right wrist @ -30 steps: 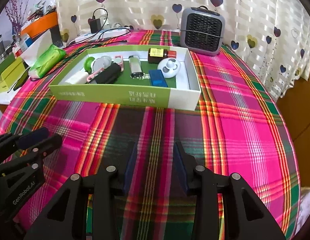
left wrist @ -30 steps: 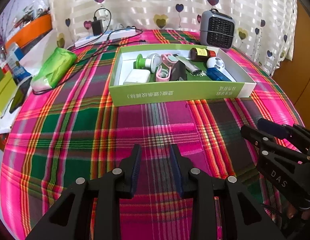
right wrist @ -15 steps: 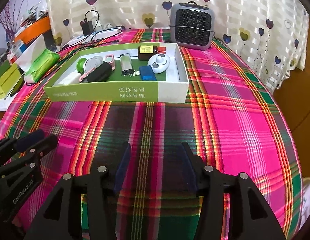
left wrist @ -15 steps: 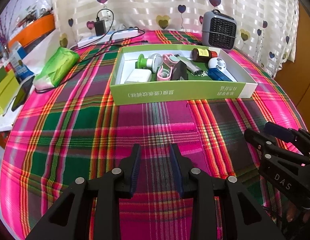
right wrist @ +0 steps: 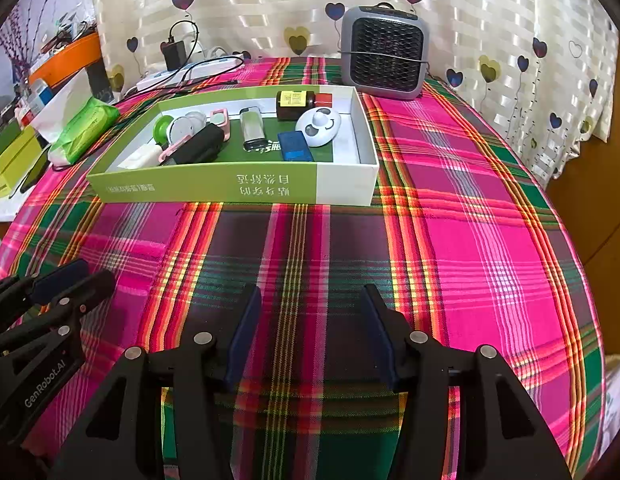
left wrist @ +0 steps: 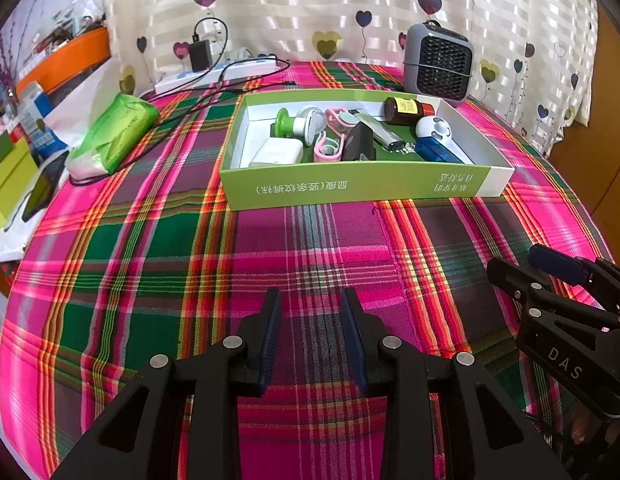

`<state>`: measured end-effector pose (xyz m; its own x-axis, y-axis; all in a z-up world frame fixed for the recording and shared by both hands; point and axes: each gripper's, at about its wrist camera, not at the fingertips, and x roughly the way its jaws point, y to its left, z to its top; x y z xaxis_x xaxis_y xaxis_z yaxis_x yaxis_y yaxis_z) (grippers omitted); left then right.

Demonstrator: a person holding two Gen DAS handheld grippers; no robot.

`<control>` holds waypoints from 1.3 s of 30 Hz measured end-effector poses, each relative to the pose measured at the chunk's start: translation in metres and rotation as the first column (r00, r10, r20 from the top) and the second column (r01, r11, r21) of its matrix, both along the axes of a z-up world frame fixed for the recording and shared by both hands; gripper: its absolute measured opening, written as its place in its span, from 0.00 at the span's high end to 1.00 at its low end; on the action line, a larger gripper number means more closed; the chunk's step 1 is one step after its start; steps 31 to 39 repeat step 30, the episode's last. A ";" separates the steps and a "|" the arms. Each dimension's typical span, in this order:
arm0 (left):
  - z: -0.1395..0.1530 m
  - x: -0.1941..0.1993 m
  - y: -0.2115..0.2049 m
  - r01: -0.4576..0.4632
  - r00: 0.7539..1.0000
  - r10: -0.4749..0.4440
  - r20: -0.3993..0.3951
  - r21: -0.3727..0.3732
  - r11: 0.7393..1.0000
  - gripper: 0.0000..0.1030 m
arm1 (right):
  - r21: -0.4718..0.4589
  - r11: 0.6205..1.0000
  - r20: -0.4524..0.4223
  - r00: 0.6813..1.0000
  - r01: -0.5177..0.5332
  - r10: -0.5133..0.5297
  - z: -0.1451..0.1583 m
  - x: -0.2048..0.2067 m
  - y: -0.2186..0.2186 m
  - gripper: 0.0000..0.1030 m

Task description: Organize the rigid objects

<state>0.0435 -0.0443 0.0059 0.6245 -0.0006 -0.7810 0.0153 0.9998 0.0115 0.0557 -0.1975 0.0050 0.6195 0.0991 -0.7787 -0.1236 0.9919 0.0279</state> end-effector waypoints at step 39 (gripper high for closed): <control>0.000 0.000 0.001 0.000 1.000 0.000 0.001 0.001 1.000 0.71 | 0.001 1.000 0.000 1.000 -0.002 0.002 0.000 0.000 0.000 0.47</control>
